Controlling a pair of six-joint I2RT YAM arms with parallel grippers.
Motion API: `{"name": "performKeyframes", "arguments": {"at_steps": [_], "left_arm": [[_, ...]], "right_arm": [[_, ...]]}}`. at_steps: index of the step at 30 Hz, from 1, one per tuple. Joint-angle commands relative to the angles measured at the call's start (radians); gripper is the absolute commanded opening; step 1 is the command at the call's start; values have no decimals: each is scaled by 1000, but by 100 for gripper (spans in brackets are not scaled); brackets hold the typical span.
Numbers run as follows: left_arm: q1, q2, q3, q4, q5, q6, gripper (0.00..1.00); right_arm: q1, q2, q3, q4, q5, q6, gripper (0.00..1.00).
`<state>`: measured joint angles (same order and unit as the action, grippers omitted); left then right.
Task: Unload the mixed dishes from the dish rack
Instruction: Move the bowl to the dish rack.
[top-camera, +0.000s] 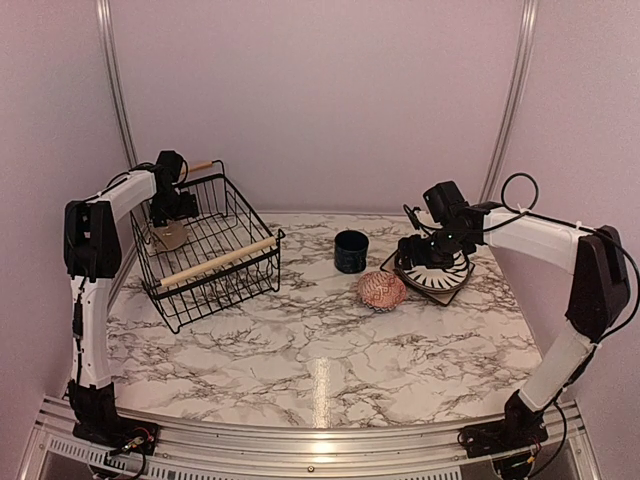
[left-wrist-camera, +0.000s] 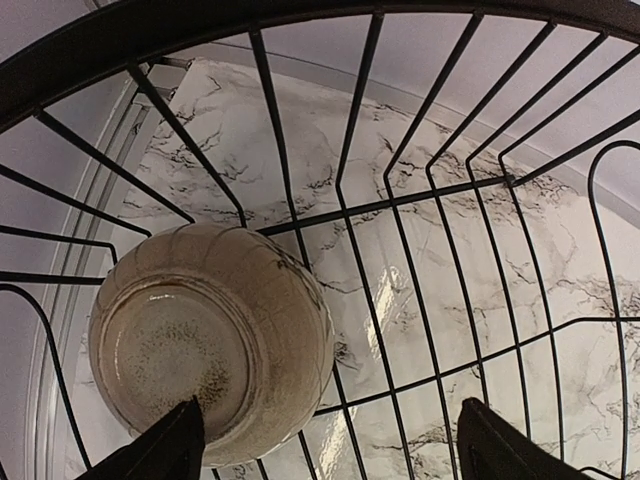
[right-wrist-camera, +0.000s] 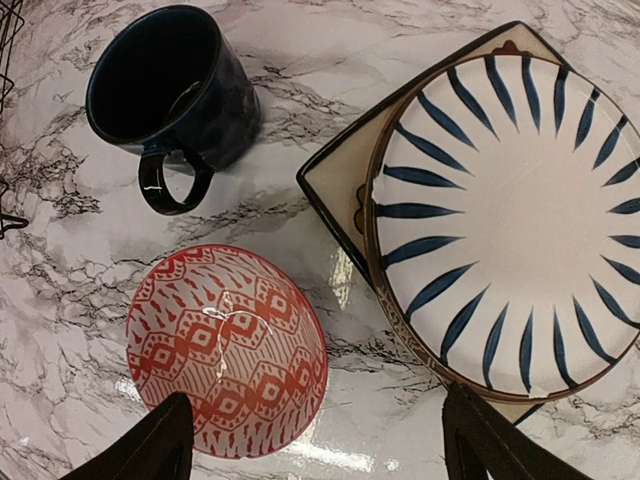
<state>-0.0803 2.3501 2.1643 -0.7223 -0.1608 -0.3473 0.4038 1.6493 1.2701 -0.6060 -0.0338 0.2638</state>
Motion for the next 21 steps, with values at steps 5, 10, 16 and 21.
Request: {"name": "performKeyframes", "arguments": {"at_steps": [5, 10, 16, 21], "left_arm": [[-3, -3, -7, -36, 134, -4, 90], [-28, -43, -39, -43, 228, -4, 90], [-69, -117, -115, -49, 265, 14, 90], [-72, -164, -123, -55, 206, 28, 92]], "right_arm": [[3, -27, 15, 19, 16, 23, 82], [2, -21, 19, 26, 6, 28, 82], [3, -16, 23, 25, 6, 27, 82], [2, -17, 20, 26, 7, 28, 82]]}}
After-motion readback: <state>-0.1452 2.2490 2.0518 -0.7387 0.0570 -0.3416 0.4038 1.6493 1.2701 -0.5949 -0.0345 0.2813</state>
